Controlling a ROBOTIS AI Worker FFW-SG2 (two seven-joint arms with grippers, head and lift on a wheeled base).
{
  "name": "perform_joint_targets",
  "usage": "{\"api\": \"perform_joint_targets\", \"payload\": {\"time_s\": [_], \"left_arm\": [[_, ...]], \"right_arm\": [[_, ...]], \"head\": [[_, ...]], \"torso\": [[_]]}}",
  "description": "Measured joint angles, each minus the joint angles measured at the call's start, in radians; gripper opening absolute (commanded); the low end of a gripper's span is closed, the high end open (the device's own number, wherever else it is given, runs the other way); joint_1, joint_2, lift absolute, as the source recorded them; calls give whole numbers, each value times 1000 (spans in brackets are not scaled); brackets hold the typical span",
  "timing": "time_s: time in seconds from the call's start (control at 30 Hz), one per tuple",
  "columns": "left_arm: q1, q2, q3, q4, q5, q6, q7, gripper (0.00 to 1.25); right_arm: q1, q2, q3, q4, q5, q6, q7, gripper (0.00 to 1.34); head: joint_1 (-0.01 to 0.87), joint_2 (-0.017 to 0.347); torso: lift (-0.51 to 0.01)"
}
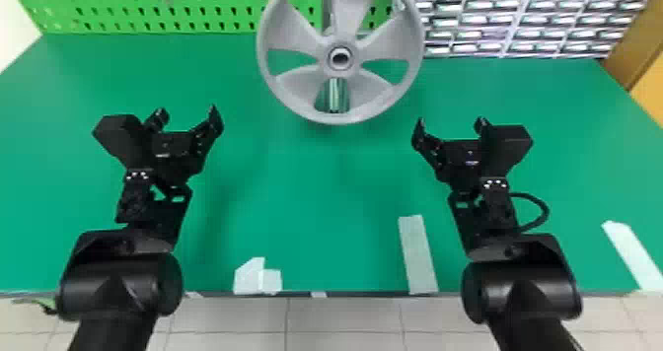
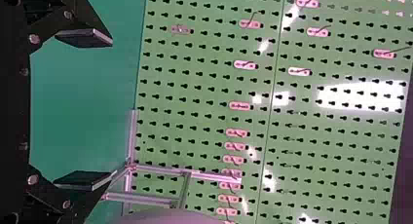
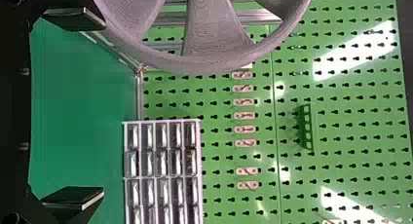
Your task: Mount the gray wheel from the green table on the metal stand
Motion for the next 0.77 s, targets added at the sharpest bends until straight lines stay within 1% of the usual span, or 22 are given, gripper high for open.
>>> {"api": "perform_joint_targets", "payload": {"time_s": [0.77], "left_arm": [[-2, 0, -1, 0, 0, 2, 0, 954]], "right_arm": [[0, 0, -5, 0, -1, -3, 0, 1233]], "head": [[868, 52]], "torso": [[-93]]}}
